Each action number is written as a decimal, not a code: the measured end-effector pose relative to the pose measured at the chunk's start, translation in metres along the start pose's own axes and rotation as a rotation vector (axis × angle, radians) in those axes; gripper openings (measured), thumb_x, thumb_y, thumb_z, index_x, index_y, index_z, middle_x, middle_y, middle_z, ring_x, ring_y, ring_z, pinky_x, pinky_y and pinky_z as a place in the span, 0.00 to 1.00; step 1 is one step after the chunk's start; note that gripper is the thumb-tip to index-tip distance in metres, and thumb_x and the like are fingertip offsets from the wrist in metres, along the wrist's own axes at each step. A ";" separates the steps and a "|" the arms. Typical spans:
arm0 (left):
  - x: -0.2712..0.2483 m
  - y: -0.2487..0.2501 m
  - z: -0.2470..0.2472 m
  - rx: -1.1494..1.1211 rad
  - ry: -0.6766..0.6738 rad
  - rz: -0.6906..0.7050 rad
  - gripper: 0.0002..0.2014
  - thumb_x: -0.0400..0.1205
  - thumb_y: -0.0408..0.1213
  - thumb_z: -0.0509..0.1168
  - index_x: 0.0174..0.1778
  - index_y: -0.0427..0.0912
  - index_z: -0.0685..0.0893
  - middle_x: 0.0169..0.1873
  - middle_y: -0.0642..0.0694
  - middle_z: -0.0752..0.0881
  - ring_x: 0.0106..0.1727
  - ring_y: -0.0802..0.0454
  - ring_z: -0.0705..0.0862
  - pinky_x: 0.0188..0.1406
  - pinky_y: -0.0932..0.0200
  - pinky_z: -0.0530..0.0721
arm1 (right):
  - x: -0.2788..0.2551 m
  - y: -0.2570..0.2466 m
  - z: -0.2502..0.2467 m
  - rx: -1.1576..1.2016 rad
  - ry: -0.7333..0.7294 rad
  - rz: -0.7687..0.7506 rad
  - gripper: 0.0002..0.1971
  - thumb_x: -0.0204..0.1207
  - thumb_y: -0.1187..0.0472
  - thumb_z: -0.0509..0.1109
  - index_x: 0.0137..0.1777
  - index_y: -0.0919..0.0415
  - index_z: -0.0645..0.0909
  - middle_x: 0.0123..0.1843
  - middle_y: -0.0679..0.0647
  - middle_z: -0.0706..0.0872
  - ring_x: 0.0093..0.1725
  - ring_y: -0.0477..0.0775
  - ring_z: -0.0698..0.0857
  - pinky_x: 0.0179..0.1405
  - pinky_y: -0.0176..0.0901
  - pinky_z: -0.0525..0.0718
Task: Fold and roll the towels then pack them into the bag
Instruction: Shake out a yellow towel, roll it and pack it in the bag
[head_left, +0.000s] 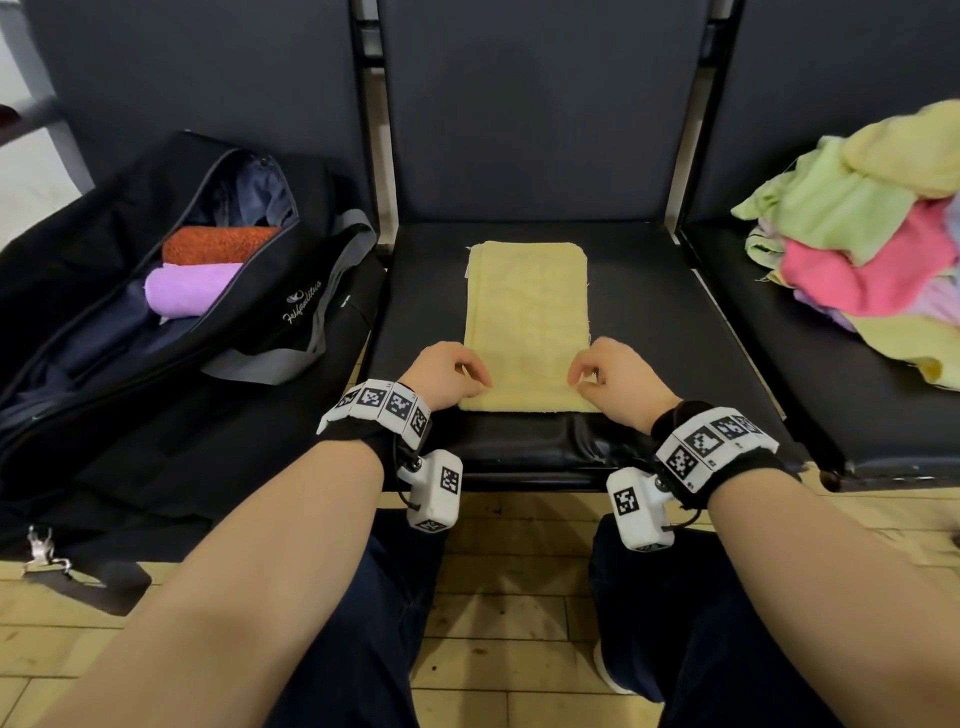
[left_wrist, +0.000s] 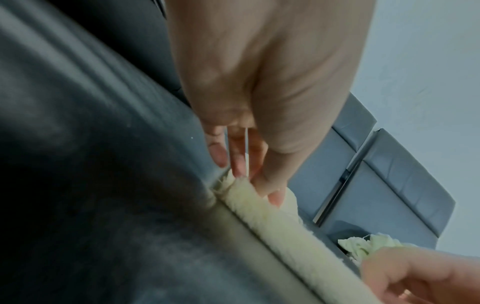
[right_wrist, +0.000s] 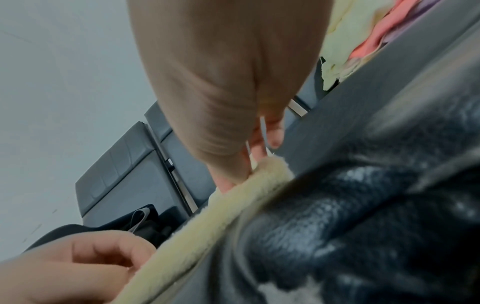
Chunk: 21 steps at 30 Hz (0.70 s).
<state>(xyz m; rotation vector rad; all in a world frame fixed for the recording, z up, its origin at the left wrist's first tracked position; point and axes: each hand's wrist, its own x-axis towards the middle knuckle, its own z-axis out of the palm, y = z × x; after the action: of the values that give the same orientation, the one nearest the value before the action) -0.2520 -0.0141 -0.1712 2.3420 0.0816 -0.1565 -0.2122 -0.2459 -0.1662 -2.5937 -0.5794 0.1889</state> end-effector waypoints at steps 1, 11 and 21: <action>0.000 0.000 0.000 0.025 -0.017 0.010 0.08 0.76 0.25 0.68 0.40 0.42 0.89 0.37 0.55 0.81 0.35 0.60 0.78 0.38 0.67 0.76 | -0.001 0.000 -0.001 0.011 -0.019 -0.026 0.10 0.78 0.70 0.63 0.47 0.60 0.87 0.53 0.55 0.80 0.49 0.56 0.80 0.55 0.44 0.78; -0.002 0.007 -0.004 0.269 -0.224 -0.018 0.13 0.77 0.39 0.70 0.58 0.45 0.82 0.48 0.53 0.74 0.49 0.54 0.77 0.49 0.62 0.74 | -0.003 -0.004 -0.012 -0.141 -0.280 0.006 0.19 0.72 0.65 0.67 0.64 0.54 0.80 0.62 0.50 0.79 0.60 0.52 0.78 0.60 0.44 0.78; 0.004 0.004 -0.002 0.196 -0.135 0.018 0.12 0.83 0.37 0.61 0.61 0.40 0.80 0.54 0.48 0.78 0.54 0.51 0.77 0.52 0.62 0.73 | 0.004 0.003 -0.007 -0.083 -0.252 0.044 0.24 0.77 0.75 0.54 0.70 0.57 0.73 0.68 0.61 0.78 0.63 0.61 0.78 0.61 0.47 0.77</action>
<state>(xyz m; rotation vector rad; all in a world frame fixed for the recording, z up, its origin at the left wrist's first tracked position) -0.2476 -0.0149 -0.1676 2.5193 -0.0226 -0.3259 -0.2059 -0.2499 -0.1612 -2.6840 -0.6290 0.5220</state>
